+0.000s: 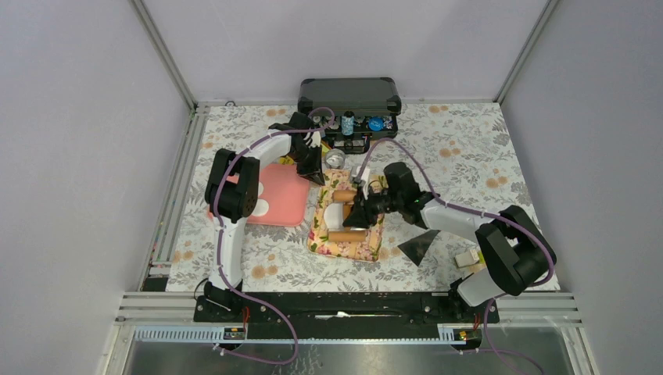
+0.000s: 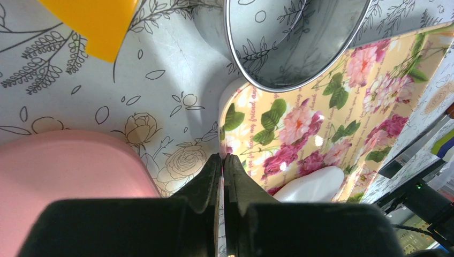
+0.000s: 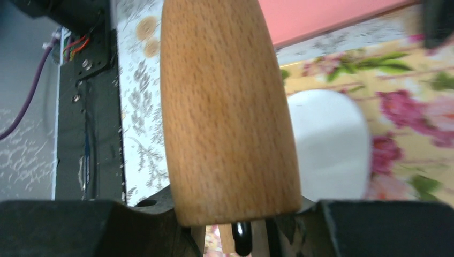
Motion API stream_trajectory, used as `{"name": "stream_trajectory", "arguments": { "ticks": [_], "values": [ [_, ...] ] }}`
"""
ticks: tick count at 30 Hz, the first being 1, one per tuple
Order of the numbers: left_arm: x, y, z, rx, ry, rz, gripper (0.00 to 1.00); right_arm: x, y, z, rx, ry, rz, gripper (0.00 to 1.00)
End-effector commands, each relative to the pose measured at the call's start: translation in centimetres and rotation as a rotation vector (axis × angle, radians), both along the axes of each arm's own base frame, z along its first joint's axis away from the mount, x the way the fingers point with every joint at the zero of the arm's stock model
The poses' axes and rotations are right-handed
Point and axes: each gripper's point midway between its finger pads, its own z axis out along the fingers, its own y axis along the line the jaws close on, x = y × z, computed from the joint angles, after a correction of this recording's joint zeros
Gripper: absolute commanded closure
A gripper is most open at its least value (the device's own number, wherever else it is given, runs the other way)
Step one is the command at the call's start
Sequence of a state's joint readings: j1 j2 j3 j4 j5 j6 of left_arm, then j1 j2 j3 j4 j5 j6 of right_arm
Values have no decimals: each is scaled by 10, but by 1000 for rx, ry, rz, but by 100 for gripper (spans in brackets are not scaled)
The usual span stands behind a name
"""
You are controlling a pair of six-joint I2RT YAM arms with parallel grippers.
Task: Roll out the dumpling wrappers from the dough
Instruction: Flatten out the dough on the work surface.
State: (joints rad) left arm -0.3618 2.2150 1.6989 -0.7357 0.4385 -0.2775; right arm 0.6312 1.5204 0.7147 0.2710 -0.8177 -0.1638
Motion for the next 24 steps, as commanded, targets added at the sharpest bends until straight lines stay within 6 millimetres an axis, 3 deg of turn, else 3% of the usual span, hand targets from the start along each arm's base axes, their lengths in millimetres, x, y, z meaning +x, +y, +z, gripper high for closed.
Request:
{"name": "stream_trajectory", "arguments": {
  "ticks": [1, 4, 9, 15, 24],
  "values": [
    [-3, 8, 4, 38, -32, -38, 100, 51, -8, 66, 154, -133, -69, 100],
    [-2, 9, 6, 41, -40, -48, 100, 77, -17, 68, 164, -190, -80, 100],
    [-3, 7, 2, 35, -29, -62, 100, 96, -24, 25, 142, -156, -56, 100],
    [-4, 6, -2, 35, -14, -62, 100, 72, -24, -19, 148, 16, 7, 100],
    [0, 6, -1, 44, -17, -39, 100, 39, -40, -39, 68, 51, 58, 100]
  ]
}}
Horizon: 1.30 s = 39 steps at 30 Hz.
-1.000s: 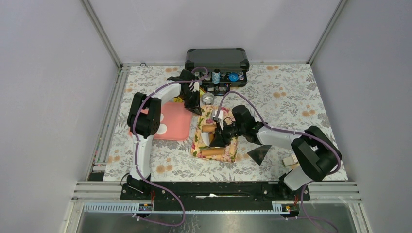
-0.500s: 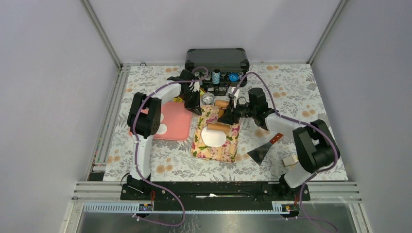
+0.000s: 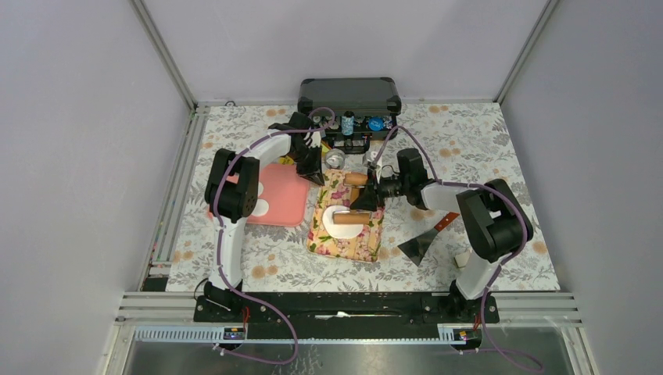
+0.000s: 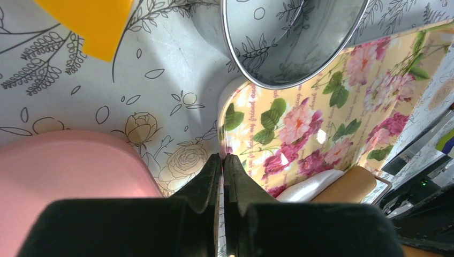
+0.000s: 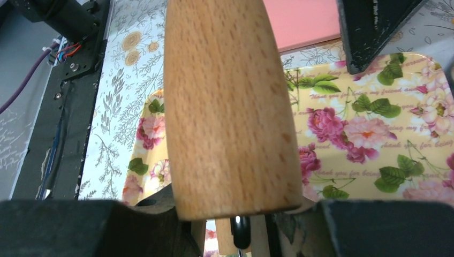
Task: Roll out the dumpling wrappers from the dough
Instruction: Flatten out the dough on the work surface.
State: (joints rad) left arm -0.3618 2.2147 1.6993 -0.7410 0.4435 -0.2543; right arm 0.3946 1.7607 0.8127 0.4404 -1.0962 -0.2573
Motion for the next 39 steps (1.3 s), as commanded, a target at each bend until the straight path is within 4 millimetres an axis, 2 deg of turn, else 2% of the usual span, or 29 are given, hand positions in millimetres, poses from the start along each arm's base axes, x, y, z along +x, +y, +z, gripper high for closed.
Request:
{"name": "stream_trajectory", "arguments": {
  "ticks": [1, 7, 18, 24, 34, 37, 39],
  "values": [
    [2, 6, -2, 45, -13, -16, 100, -36, -15, -31, -92, 83, 48, 100],
    [1, 6, -2, 48, -11, -11, 100, -54, -12, -36, -107, 95, 90, 100],
    [1, 7, -2, 54, -13, -7, 100, -88, -11, -57, -153, 144, 160, 100],
    [2, 8, 0, 54, -17, -7, 100, -100, -8, -54, -160, 132, 206, 100],
    [1, 8, -1, 52, -14, -8, 100, -103, -3, -37, -150, 99, 232, 100],
    [2, 7, 0, 52, -16, -8, 100, -86, 4, -19, -148, 77, 162, 100],
    [2, 7, -1, 53, -14, -6, 100, -68, 10, 2, -130, 43, 91, 100]
  ]
}}
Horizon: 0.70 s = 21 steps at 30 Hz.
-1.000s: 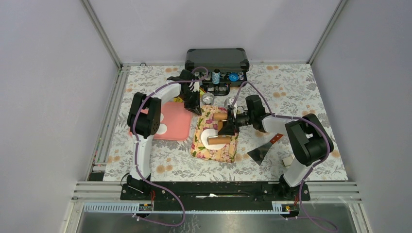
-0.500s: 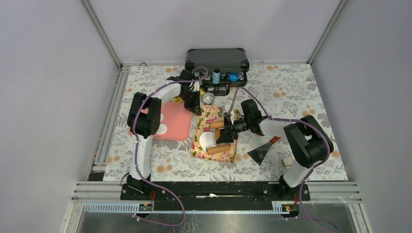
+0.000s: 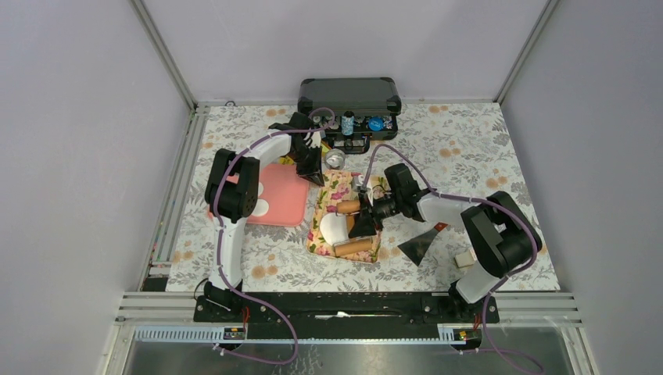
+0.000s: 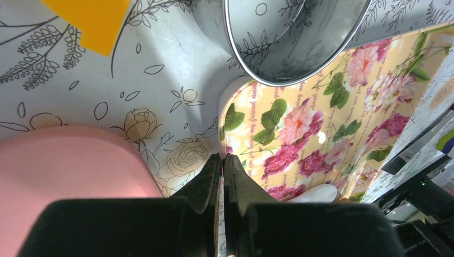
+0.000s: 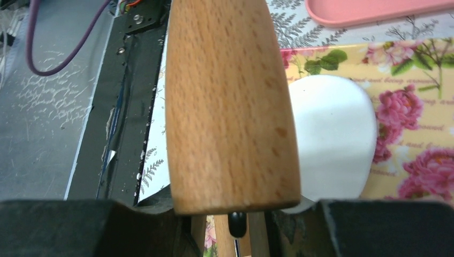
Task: Roll out the dumpling wrappers from the dough
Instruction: Flatten out the dough on the work surface.
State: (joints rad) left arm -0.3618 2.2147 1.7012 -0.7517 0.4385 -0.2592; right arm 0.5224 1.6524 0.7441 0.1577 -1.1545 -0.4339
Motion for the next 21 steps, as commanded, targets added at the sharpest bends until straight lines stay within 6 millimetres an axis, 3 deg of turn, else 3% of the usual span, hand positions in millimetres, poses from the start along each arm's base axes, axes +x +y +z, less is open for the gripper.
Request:
{"name": "stream_trajectory", "arguments": {
  "ticks": [1, 5, 8, 14, 21],
  "values": [
    [3, 6, -1, 48, -23, -13, 100, 24, 5, 21, -60, -55, -140, 100],
    [3, 7, -1, 58, -29, -17, 100, 38, 18, 79, 61, -105, -192, 100],
    [2, 7, 0, 64, -33, -21, 100, 45, 28, 99, 90, -81, -217, 100],
    [1, 5, 2, 74, -35, -19, 100, 51, 49, 66, -24, -112, -258, 100],
    [2, 5, 2, 80, -39, -14, 100, 32, 64, 52, -150, -120, -256, 100]
  ]
}}
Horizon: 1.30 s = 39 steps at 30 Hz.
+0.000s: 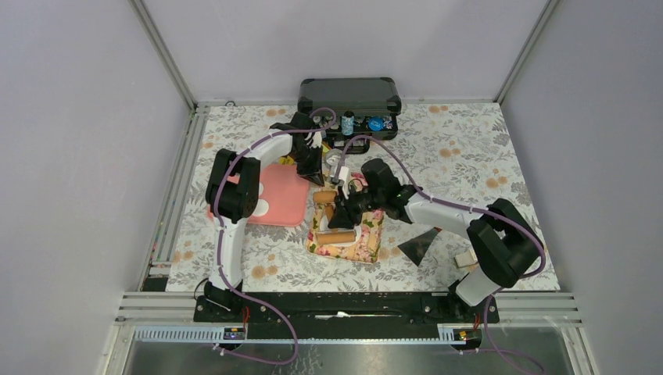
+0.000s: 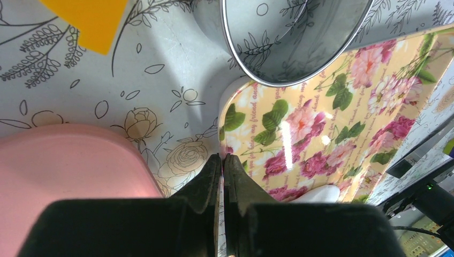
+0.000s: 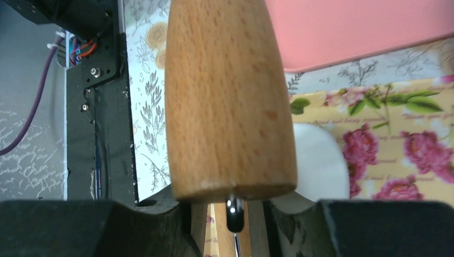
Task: Roll out the dumpling wrappers from the dough
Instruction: Flatten out the dough on the work surface.
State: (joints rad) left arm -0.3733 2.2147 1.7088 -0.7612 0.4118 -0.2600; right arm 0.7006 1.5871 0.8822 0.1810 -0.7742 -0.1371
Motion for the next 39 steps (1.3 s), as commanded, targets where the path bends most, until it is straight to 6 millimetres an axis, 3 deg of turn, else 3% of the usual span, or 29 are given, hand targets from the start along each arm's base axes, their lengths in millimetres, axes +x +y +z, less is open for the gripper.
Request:
{"name": "stream_trajectory", "arguments": {
  "ticks": [1, 8, 14, 20, 28, 31, 34, 39],
  "values": [
    [3, 6, 2, 55, -31, -11, 100, 9, 13, 11, -66, -73, -54, 100],
    [2, 5, 0, 57, -27, -12, 100, 25, 15, -9, -218, -192, -162, 100],
    [1, 5, 3, 55, -31, -15, 100, 53, 6, -19, -307, -301, -236, 100],
    [-1, 6, 4, 55, -31, -17, 100, 90, -11, -12, -384, -455, -328, 100],
    [-2, 6, 6, 51, -35, -21, 100, 130, -36, -3, -389, -467, -403, 100],
    [-1, 5, 5, 49, -35, -22, 100, 120, -25, 28, -254, -442, -350, 100],
    [-1, 5, 4, 46, -30, -22, 100, 92, -7, 64, -115, -389, -229, 100],
    [-2, 1, 6, 28, -30, -27, 100, 22, 9, 70, 31, -120, -5, 100]
  ]
}}
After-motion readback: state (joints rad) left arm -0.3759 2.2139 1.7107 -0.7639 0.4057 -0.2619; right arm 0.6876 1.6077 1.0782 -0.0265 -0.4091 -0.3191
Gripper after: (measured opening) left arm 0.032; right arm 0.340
